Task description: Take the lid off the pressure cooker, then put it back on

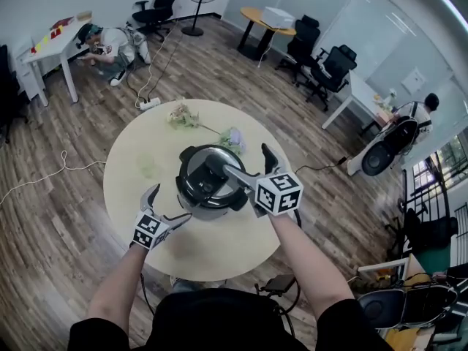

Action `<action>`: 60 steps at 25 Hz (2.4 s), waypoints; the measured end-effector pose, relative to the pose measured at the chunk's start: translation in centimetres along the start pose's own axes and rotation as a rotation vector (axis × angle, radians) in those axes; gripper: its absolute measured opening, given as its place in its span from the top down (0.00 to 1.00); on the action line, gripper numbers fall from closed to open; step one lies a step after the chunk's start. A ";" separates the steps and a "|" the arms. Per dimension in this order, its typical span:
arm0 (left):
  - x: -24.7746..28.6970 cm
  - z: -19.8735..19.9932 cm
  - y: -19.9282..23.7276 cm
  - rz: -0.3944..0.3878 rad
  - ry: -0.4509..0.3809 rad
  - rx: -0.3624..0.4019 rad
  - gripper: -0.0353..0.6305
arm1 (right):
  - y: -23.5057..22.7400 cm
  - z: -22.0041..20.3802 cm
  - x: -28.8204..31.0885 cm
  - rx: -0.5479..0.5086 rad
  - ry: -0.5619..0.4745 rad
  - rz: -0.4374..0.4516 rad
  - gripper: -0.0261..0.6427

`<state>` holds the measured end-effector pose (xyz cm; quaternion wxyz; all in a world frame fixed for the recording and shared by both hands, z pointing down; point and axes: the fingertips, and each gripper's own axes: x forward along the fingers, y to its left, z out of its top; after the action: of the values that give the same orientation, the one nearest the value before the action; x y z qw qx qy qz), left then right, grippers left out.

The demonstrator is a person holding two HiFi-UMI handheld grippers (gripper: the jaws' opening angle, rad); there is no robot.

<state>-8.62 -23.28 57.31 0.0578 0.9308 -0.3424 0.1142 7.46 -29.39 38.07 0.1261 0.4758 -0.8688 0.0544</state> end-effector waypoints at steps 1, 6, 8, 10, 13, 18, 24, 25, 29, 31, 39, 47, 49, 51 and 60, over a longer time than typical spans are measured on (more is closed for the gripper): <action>0.7 -0.6 0.0 -0.014 0.012 -0.003 0.06 | -0.1 -0.2 0.7 -0.002 0.013 0.004 0.07; 3.9 -2.8 -0.6 -0.074 0.059 -0.027 0.06 | -0.5 -1.4 3.6 -0.010 0.073 0.033 0.08; 5.2 -3.7 -0.5 -0.086 0.079 -0.037 0.06 | -0.7 -2.3 4.7 -0.006 0.104 0.054 0.08; 6.4 -4.7 -0.6 -0.100 0.107 -0.027 0.06 | -0.9 -3.4 5.6 -0.002 0.140 0.078 0.08; 7.7 -5.6 -0.8 -0.111 0.140 -0.005 0.06 | -1.2 -5.0 6.5 -0.003 0.200 0.117 0.08; 8.7 -6.0 -1.1 -0.134 0.138 0.024 0.06 | -1.4 -7.6 8.3 -0.015 0.337 0.184 0.08; 9.0 -6.2 -1.0 -0.143 0.111 0.031 0.06 | 0.7 -10.1 11.1 -0.049 0.519 0.281 0.13; 9.0 -6.2 -1.1 -0.145 0.113 0.031 0.06 | 1.0 -10.6 11.5 -0.048 0.555 0.290 0.15; 9.1 -6.2 -1.0 -0.146 0.114 0.036 0.06 | 1.9 -12.5 12.5 -0.062 0.712 0.304 0.21; 9.0 -6.2 -1.0 -0.145 0.113 0.036 0.06 | 2.3 -13.5 12.5 -0.107 0.775 0.318 0.26; 8.9 -6.2 -1.0 -0.146 0.115 0.029 0.06 | 2.8 -15.2 12.2 -0.275 0.932 0.405 0.44; 8.9 -6.7 -1.2 -0.145 0.117 0.030 0.06 | 3.0 -16.2 12.2 -0.346 1.093 0.430 0.44; 8.8 -6.8 -1.2 -0.145 0.118 0.031 0.06 | 3.2 -16.3 12.2 -0.353 1.114 0.427 0.44; 8.8 -6.8 -1.2 -0.145 0.121 0.031 0.06 | 3.2 -16.4 12.2 -0.364 1.134 0.420 0.45; 9.0 -7.0 -1.3 -0.138 0.131 0.028 0.06 | 2.8 -16.6 12.8 -0.259 1.183 0.293 0.50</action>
<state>-2.38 -26.63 66.34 0.0748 0.9434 -0.2714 0.1754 1.27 -34.77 57.56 0.6339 0.2219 -0.7075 0.2199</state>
